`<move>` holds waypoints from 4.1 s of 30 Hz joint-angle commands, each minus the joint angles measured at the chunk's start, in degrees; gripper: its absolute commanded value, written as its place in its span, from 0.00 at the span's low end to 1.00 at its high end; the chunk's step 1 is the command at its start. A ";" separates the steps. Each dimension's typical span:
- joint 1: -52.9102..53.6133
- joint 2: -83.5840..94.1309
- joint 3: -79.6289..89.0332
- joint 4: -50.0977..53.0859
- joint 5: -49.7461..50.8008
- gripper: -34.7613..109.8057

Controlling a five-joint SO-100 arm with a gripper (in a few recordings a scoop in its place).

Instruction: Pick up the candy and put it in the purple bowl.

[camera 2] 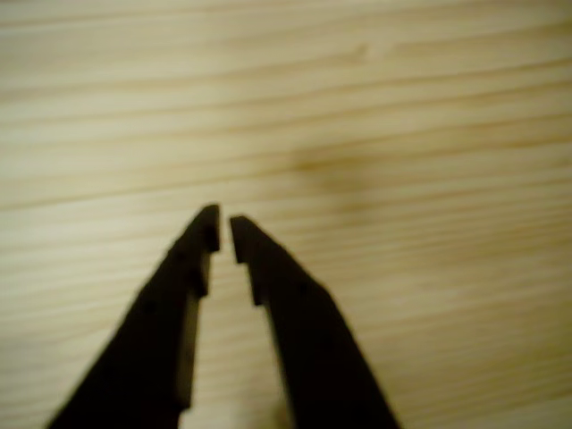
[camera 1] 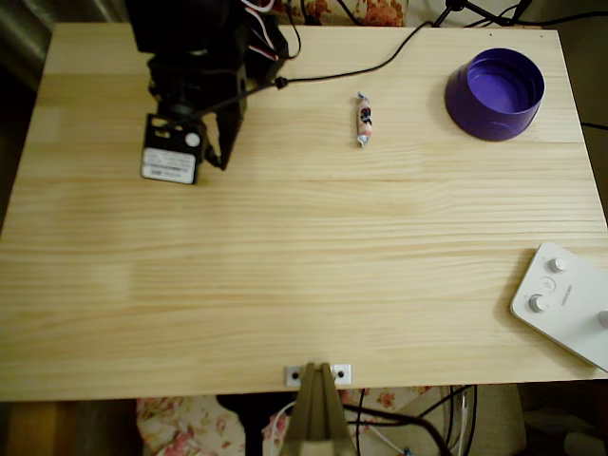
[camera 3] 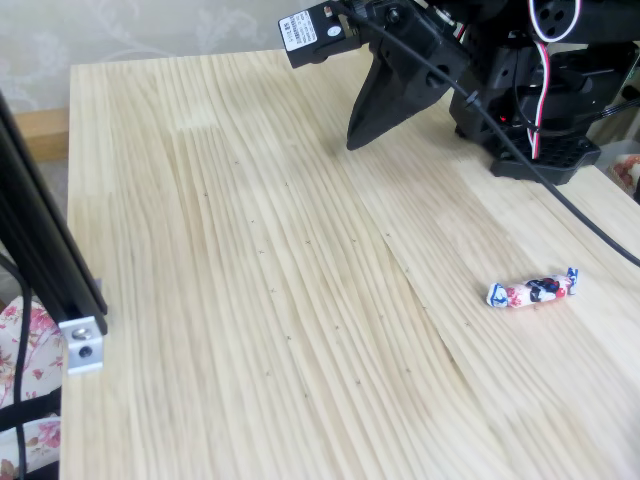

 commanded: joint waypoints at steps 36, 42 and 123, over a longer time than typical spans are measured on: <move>0.88 0.97 -0.62 -0.79 0.62 0.24; 0.62 0.97 -0.62 -0.79 0.44 0.24; -51.86 -58.10 -69.35 24.70 52.03 0.24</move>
